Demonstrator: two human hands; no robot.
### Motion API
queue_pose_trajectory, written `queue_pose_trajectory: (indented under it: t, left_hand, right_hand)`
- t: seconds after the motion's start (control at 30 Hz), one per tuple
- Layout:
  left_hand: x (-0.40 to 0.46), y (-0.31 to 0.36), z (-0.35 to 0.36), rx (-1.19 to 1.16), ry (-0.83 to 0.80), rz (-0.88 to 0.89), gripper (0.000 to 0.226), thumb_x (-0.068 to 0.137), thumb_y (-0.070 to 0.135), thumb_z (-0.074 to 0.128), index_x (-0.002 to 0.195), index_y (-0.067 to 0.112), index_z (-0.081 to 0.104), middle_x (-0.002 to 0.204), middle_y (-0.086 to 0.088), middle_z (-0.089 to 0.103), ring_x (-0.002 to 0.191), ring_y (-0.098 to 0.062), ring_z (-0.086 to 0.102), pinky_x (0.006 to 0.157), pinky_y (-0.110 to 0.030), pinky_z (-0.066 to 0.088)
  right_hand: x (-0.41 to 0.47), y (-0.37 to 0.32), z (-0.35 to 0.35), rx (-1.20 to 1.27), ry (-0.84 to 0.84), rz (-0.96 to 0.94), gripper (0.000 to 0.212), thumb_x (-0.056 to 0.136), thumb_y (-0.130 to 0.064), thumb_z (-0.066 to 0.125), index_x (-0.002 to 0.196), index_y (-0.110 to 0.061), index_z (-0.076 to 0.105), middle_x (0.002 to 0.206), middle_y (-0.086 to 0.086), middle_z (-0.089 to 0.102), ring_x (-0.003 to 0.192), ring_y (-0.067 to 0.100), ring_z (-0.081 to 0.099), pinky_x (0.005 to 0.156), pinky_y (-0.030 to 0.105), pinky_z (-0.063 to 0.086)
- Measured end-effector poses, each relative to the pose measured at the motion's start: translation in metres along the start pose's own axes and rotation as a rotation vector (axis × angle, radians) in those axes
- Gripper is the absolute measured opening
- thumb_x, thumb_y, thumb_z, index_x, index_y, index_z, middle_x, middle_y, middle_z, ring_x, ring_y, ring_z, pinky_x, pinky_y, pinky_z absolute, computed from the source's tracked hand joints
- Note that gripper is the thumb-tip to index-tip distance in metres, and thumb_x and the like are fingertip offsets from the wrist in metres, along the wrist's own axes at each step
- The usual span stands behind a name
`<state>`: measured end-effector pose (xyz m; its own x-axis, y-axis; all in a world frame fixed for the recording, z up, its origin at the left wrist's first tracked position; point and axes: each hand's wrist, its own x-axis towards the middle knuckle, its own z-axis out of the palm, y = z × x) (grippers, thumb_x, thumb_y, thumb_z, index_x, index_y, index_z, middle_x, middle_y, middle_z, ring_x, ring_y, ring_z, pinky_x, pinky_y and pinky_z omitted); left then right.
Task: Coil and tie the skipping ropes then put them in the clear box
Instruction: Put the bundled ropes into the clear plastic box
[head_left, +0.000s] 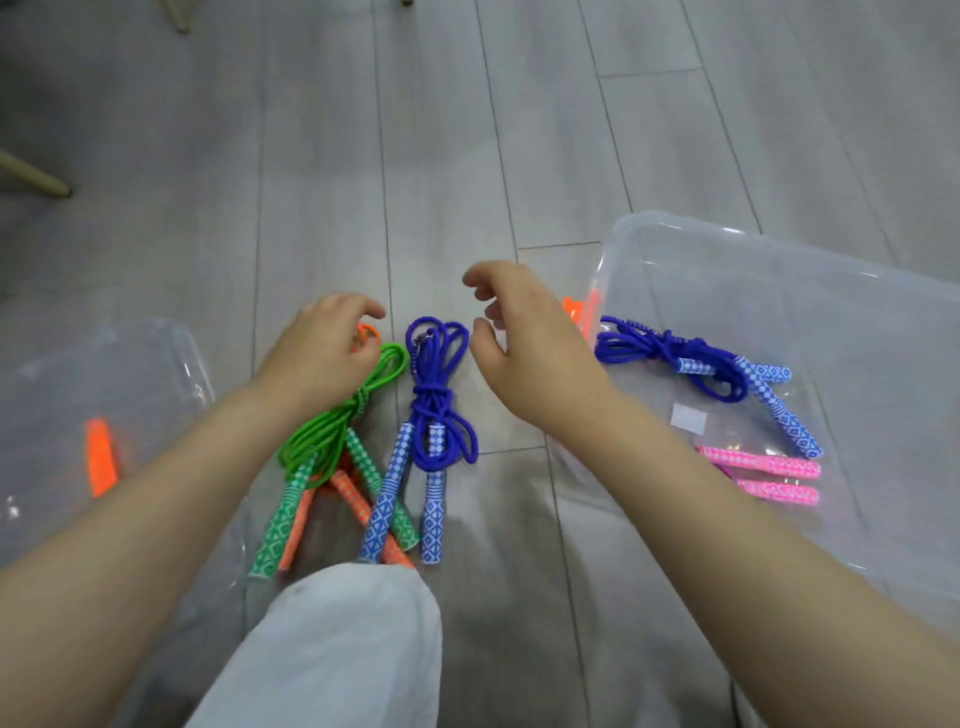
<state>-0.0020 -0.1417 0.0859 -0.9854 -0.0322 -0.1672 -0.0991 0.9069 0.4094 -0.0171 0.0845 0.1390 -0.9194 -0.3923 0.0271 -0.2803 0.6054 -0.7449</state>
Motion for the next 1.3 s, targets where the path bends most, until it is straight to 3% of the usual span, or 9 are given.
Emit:
queue_pose_trajectory:
  t: [0.13, 0.33, 0.57, 0.7, 0.87, 1.07, 1.17, 1.23, 1.3]
  left_hand:
    - [-0.020, -0.047, 0.024, 0.054, -0.205, -0.172, 0.050, 0.082, 0.036, 0.064, 0.126, 0.013, 0.054, 0.124, -0.018, 0.059, 0.114, -0.037, 0.055, 0.096, -0.041, 0.043]
    - [-0.054, -0.066, 0.057, -0.047, -0.330, -0.396, 0.110, 0.064, 0.066, 0.074, 0.147, 0.013, 0.025, 0.142, -0.017, 0.040, 0.131, -0.033, 0.044, 0.105, -0.043, 0.040]
    - [-0.061, -0.067, 0.074, 0.027, -0.227, -0.397, 0.095, 0.068, 0.059, 0.076, 0.141, 0.020, 0.030, 0.133, -0.012, 0.046, 0.120, -0.036, 0.052, 0.089, -0.047, 0.049]
    - [-0.056, -0.067, 0.075, -0.029, -0.232, -0.393, 0.086, 0.071, 0.052, 0.076, 0.138, 0.021, 0.031, 0.129, -0.012, 0.053, 0.111, -0.037, 0.057, 0.082, -0.046, 0.051]
    - [-0.053, -0.065, 0.071, -0.122, -0.206, -0.453, 0.073, 0.075, 0.036, 0.075, 0.135, 0.024, 0.036, 0.124, -0.007, 0.058, 0.102, -0.032, 0.060, 0.072, -0.037, 0.047]
    - [-0.055, -0.063, 0.059, -0.210, -0.133, -0.422, 0.046, 0.079, 0.024, 0.068, 0.121, 0.024, 0.051, 0.111, -0.004, 0.063, 0.096, -0.029, 0.061, 0.069, -0.031, 0.040]
    - [-0.055, -0.067, 0.046, -0.349, -0.054, -0.448, 0.033, 0.077, 0.021, 0.069, 0.106, 0.024, 0.054, 0.096, 0.001, 0.063, 0.087, -0.025, 0.061, 0.067, -0.032, 0.041]
    - [-0.052, -0.067, 0.037, -0.466, 0.001, -0.498, 0.033, 0.080, 0.021, 0.069, 0.109, 0.022, 0.053, 0.097, 0.001, 0.063, 0.086, -0.021, 0.060, 0.071, -0.032, 0.044]
    - [-0.047, -0.062, 0.027, -0.634, 0.072, -0.553, 0.035, 0.083, 0.018, 0.068, 0.114, 0.020, 0.051, 0.099, 0.000, 0.063, 0.085, -0.017, 0.061, 0.071, -0.030, 0.047]
  right_hand:
    - [0.000, 0.000, 0.056, -0.012, -0.192, 0.109, 0.044, 0.088, -0.010, 0.053, 0.132, -0.012, 0.046, 0.127, 0.012, 0.054, 0.114, 0.030, 0.055, 0.094, 0.044, 0.045]
    - [-0.003, 0.016, 0.124, -0.172, -0.475, 0.157, 0.062, 0.087, -0.005, 0.051, 0.147, -0.011, 0.035, 0.142, 0.016, 0.045, 0.124, 0.037, 0.045, 0.101, 0.043, 0.040]
    - [0.019, 0.010, 0.158, -0.554, -0.675, -0.108, 0.075, 0.091, -0.014, 0.055, 0.155, -0.018, 0.016, 0.163, 0.005, 0.013, 0.143, 0.032, 0.024, 0.111, 0.046, 0.033]
    - [0.032, 0.005, 0.164, -0.658, -0.677, -0.250, 0.072, 0.093, -0.019, 0.055, 0.155, -0.017, 0.017, 0.163, 0.004, 0.015, 0.142, 0.032, 0.026, 0.112, 0.044, 0.029]
    - [0.039, 0.009, 0.164, -0.724, -0.724, -0.264, 0.068, 0.095, -0.016, 0.050, 0.154, -0.018, 0.016, 0.160, 0.004, 0.021, 0.138, 0.032, 0.031, 0.112, 0.046, 0.030]
    - [0.031, 0.012, 0.172, -0.476, -0.651, -0.074, 0.073, 0.091, -0.012, 0.056, 0.154, -0.016, 0.019, 0.160, 0.010, 0.018, 0.140, 0.035, 0.028, 0.108, 0.049, 0.036]
    - [0.024, 0.008, 0.172, -0.086, -0.391, 0.085, 0.063, 0.090, -0.012, 0.057, 0.148, -0.007, 0.033, 0.151, 0.018, 0.034, 0.135, 0.036, 0.037, 0.109, 0.042, 0.035]
    - [0.019, 0.002, 0.170, 0.117, -0.312, 0.200, 0.052, 0.094, -0.022, 0.060, 0.139, -0.006, 0.043, 0.140, 0.013, 0.050, 0.130, 0.027, 0.047, 0.105, 0.033, 0.038]
    - [0.015, -0.008, 0.169, 0.260, -0.379, 0.311, 0.058, 0.092, -0.043, 0.062, 0.137, -0.011, 0.046, 0.135, 0.006, 0.057, 0.125, 0.018, 0.053, 0.105, 0.033, 0.042]
